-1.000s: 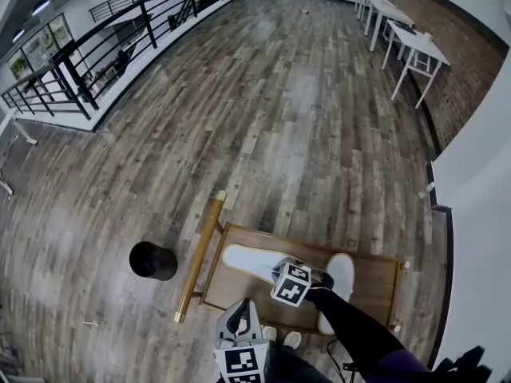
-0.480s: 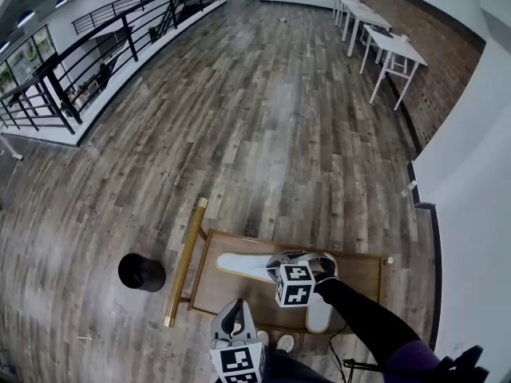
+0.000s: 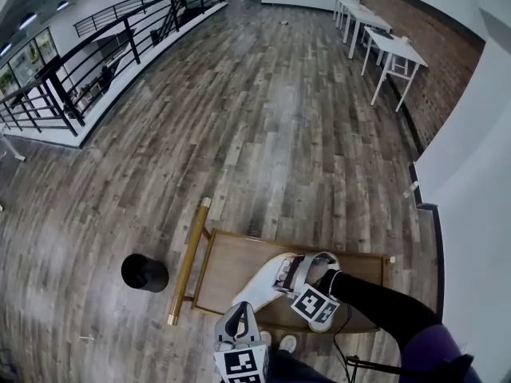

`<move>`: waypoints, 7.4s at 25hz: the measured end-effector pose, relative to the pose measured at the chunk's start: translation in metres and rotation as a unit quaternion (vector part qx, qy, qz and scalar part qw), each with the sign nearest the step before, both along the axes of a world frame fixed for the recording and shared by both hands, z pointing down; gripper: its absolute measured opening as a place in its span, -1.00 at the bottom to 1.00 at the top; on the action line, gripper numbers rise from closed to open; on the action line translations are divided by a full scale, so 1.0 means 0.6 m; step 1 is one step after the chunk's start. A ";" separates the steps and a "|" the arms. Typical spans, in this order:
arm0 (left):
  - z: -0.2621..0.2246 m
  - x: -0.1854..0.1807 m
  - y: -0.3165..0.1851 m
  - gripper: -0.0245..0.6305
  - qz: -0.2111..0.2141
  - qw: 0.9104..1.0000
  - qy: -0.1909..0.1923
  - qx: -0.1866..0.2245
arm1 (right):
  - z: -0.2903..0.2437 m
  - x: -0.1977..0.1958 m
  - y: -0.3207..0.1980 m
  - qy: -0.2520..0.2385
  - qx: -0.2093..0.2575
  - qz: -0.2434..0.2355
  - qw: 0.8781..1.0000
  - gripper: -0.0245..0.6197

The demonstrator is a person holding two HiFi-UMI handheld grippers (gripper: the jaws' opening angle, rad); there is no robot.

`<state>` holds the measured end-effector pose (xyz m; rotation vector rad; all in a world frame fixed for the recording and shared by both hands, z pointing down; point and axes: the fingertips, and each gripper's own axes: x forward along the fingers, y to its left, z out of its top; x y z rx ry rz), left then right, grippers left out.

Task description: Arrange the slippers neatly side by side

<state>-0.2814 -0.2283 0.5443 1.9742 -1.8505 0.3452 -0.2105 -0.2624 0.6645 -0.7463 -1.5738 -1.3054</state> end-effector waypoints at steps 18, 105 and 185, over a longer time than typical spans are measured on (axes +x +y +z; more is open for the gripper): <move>0.000 -0.021 -0.009 -0.93 -0.015 1.000 -0.007 -0.012 | 0.049 0.003 -0.034 -0.014 -0.051 0.105 0.993 -0.87; 0.279 0.188 -0.181 -0.89 -0.004 0.939 0.135 -0.316 | -0.258 0.282 -0.081 -0.526 -0.192 0.717 0.415 -0.86; 0.020 0.069 -0.004 -0.93 0.061 0.992 0.095 -0.062 | 0.087 0.253 -0.114 -0.189 -0.332 0.912 0.146 -0.86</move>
